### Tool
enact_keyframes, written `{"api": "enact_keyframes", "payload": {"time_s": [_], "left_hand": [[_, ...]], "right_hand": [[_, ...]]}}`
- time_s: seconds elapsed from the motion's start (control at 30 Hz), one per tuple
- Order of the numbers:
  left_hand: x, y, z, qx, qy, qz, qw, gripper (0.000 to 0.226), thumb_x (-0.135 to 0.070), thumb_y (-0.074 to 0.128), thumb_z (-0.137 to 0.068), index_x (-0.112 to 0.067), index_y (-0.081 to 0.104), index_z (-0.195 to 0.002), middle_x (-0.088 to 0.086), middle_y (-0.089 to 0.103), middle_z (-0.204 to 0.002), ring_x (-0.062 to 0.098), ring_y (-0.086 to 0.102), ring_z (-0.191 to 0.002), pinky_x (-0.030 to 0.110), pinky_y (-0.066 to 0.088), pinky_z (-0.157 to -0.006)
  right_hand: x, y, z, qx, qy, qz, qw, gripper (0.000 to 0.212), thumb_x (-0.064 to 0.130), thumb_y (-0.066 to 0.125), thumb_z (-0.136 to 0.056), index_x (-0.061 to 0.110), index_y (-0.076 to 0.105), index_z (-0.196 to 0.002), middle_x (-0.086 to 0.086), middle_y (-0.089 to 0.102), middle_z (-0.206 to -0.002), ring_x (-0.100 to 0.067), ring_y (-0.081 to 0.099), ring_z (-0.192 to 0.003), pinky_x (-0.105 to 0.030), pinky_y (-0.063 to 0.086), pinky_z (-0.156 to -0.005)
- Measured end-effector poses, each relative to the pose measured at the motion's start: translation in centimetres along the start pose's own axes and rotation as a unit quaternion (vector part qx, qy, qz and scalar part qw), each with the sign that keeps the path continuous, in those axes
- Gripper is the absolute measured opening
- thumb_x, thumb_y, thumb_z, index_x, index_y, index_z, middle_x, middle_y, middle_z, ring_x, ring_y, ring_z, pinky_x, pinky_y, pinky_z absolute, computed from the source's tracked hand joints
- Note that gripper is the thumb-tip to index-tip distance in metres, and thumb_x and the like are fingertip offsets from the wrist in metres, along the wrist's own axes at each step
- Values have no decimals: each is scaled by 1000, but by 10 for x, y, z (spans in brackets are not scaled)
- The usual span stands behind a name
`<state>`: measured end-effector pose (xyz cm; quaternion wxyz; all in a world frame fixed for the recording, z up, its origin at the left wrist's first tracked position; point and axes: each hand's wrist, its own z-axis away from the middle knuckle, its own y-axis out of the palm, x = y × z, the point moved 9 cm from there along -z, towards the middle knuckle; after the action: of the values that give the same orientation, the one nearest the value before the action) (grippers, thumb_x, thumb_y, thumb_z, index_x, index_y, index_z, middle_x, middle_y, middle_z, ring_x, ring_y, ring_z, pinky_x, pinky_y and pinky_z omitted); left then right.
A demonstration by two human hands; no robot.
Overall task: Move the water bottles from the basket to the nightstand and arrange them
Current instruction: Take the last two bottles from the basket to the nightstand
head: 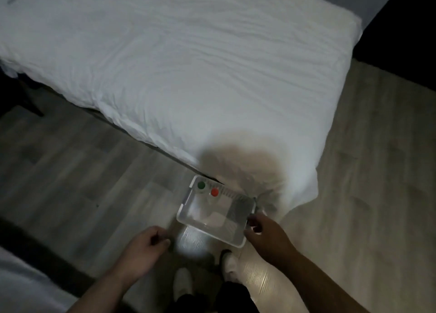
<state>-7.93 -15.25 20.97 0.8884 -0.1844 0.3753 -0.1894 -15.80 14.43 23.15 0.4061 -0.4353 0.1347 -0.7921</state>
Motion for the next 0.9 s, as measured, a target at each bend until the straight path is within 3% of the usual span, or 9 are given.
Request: {"api": "enact_keyframes", "payload": {"time_s": [0.1, 0.17, 0.23, 0.33, 0.43, 0.57, 0.67, 0.8, 0.9], "left_hand": [[0, 24, -63, -8, 12, -14, 1000, 28, -5, 67, -84, -29, 59, -73, 0, 70, -77, 14, 63, -78, 8, 41, -66], [2, 41, -105, 0, 34, -34, 999, 28, -13, 67, -85, -37, 56, -74, -8, 67, -77, 9, 63, -80, 20, 46, -77], [7, 50, -142, -4, 45, -48, 998, 24, -23, 67, -86, -42, 53, -79, -11, 63, -90, 13, 62, -89, 30, 49, -85], [7, 64, -190, -10, 70, -77, 995, 16, -32, 66, -87, -34, 59, -102, -10, 58, -99, 13, 59, -95, 32, 49, -86], [7, 83, -235, -15, 93, -119, 988, 35, -36, 66, -88, -25, 58, -120, -7, 59, -109, 12, 57, -98, 27, 46, -85], [9, 108, -287, -12, 139, -175, 975, 66, -41, 71, -82, -25, 45, -140, -4, 51, -140, 17, 52, -123, 25, 39, -99], [15, 122, -313, 0, 136, -176, 975, 65, -36, 76, -78, -24, 50, -137, 0, 56, -136, 20, 56, -118, 35, 47, -98], [23, 138, -325, -15, 155, -209, 966, 61, -33, 75, -80, -22, 52, -135, 3, 58, -131, 22, 56, -116, 35, 46, -96], [24, 146, -330, -28, 155, -203, 966, 58, -29, 74, -81, -19, 52, -133, 5, 56, -131, 24, 54, -117, 31, 43, -93]], "right_hand": [[-21, 39, -71, 25, -17, 27, 999, 40, 27, 66, -84, 20, 58, -123, 5, 62, -111, -8, 58, -96, -5, 38, -73], [-36, 62, -112, 34, -15, 34, 999, 46, 28, 66, -84, 18, 55, -128, 1, 62, -121, -11, 59, -106, -14, 41, -84], [-46, 87, -145, 44, -20, 35, 998, 49, 28, 65, -85, 16, 52, -131, -2, 59, -129, -15, 56, -115, -24, 43, -96], [-57, 117, -186, 58, -42, 53, 996, 54, 29, 63, -88, 16, 45, -137, -2, 51, -137, -18, 50, -123, -30, 40, -104], [-64, 142, -224, 50, -73, 45, 995, 54, 29, 64, -86, 19, 44, -135, -1, 52, -132, -18, 50, -122, -31, 40, -103], [-81, 166, -258, 38, -77, 14, 996, 52, 26, 67, -82, 20, 47, -129, 2, 55, -127, -14, 51, -120, -32, 42, -103], [-95, 177, -276, 23, -74, -19, 997, 45, 29, 68, -80, 23, 52, -122, 5, 60, -119, -11, 56, -112, -36, 48, -99], [-102, 183, -294, -10, -78, -27, 997, 46, 22, 75, -78, 11, 56, -119, -3, 60, -118, -14, 57, -109, -20, 41, -91], [-99, 179, -297, -32, -93, -37, 995, 36, 18, 75, -79, 9, 59, -110, 3, 58, -105, -10, 54, -98, -14, 35, -83]]}}
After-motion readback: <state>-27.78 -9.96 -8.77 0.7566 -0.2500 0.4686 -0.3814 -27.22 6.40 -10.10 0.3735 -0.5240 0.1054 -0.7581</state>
